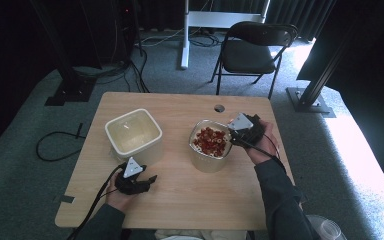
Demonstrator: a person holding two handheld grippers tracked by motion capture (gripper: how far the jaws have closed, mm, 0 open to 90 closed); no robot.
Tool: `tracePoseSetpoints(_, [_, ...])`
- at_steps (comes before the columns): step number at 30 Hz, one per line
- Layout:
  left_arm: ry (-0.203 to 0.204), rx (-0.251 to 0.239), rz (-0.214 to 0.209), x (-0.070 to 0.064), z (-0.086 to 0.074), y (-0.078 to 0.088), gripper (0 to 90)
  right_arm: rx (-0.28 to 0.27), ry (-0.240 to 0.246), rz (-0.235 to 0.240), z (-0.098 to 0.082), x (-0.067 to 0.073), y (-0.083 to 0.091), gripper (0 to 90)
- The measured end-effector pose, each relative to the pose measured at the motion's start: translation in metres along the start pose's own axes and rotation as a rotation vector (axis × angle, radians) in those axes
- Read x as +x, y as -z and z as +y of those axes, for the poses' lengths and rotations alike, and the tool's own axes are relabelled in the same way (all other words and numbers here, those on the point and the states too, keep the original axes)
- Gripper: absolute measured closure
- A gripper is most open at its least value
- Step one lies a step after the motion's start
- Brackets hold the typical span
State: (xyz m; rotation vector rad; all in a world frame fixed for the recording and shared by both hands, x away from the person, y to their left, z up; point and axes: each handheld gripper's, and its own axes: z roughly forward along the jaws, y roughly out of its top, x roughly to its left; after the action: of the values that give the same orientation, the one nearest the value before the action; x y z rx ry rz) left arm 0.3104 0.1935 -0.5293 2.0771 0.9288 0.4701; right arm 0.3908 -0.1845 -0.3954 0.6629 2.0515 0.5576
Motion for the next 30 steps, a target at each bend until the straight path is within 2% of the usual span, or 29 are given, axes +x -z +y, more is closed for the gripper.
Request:
tracePoseSetpoints(6, [-0.001, 0.0, 0.0, 0.0, 0.0, 0.0, 40.7, 0.058, 0.178, -0.048, 0.012, 0.009, -0.003, 33.6])
tracePoseSetpoints(10, [0.0, -0.001, 0.001, 0.0, 0.0, 0.001, 40.7, 0.078, 0.261, -0.066, 0.016, 0.015, -0.005, 33.5])
tracePoseSetpoints(17, [0.002, -0.002, -0.001, 0.0, 0.0, 0.001, 40.7, 0.083, 0.317, -0.079, 0.017, 0.019, -0.007, 33.0])
tracePoseSetpoints(25, [0.0, 0.0, -0.001, 0.0, 0.0, 0.0, 40.7, 0.101, 0.425, -0.138, 0.018, 0.021, -0.006, 33.0])
tracePoseSetpoints(30, [-0.001, 0.001, -0.002, 0.0, 0.0, 0.0, 40.7, 0.105, 0.476, -0.168, 0.018, 0.023, -0.006, 33.1])
